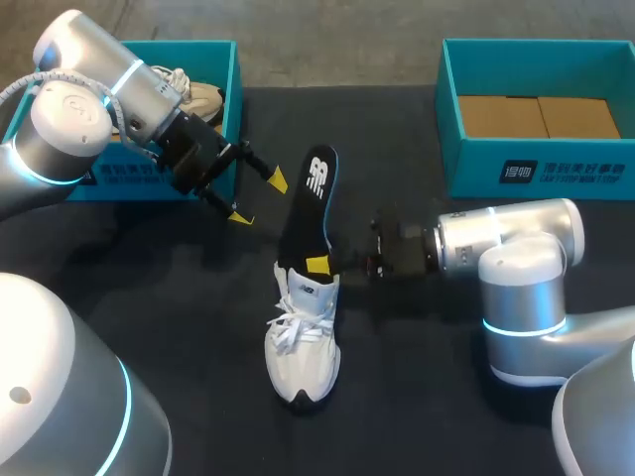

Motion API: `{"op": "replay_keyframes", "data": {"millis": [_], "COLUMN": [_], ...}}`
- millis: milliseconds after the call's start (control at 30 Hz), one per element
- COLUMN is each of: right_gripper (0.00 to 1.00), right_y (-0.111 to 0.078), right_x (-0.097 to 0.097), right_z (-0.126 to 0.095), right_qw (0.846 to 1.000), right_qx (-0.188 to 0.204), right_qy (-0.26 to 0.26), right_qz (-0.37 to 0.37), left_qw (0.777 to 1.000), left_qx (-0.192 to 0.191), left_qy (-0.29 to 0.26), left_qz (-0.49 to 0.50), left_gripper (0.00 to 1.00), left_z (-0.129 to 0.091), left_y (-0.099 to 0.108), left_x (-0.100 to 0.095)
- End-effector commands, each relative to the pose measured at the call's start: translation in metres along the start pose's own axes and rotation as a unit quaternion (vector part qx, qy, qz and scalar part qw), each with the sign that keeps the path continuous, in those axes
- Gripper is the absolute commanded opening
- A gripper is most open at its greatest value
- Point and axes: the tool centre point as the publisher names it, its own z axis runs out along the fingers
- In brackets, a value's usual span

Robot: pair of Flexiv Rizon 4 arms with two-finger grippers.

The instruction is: Take the shoe out of the shoebox, open the shoe tongue, remove and reinsert the insole, then place the shoe into the shoebox

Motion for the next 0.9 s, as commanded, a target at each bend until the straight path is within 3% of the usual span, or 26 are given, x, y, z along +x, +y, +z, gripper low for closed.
{"op": "replay_keyframes", "data": {"millis": [33, 300, 400, 600, 900], "right_gripper": [0.0, 0.0, 0.1, 0.11, 0.27], "right_y": [-0.0052, -0.003, -0.0017, 0.0015, 0.0031], "right_x": [0.0007, 0.0025, 0.0034, 0.0058, 0.0072], "right_z": [0.0058, 0.0055, 0.0048, 0.0035, 0.002], "right_qw": [1.0, 1.0, 1.0, 1.0, 1.0], "right_qx": [0.001, 0.002, 0.001, 0.001, -0.001], "right_qy": [-0.001, -0.004, -0.006, -0.01, -0.014], "right_qz": [-0.006, -0.01, -0.012, -0.018, -0.024], "left_qw": [1.0, 1.0, 1.0, 1.0, 1.0], "left_qx": [0.0, 0.0, 0.0, 0.0, 0.0], "left_qy": [0.001, 0.001, 0.001, 0.001, 0.001], "left_qz": [0.0, 0.0, 0.0, 0.0, 0.0], "left_gripper": [1.0, 1.0, 1.0, 1.0, 1.0], "left_z": [0.0001, 0.0001, 0.0001, 0.0001, 0.0001], "left_y": [0.0001, 0.0001, 0.0001, 0.0001, 0.0001], "left_x": [-0.0005, -0.0005, -0.0005, -0.0005, -0.0005]}}
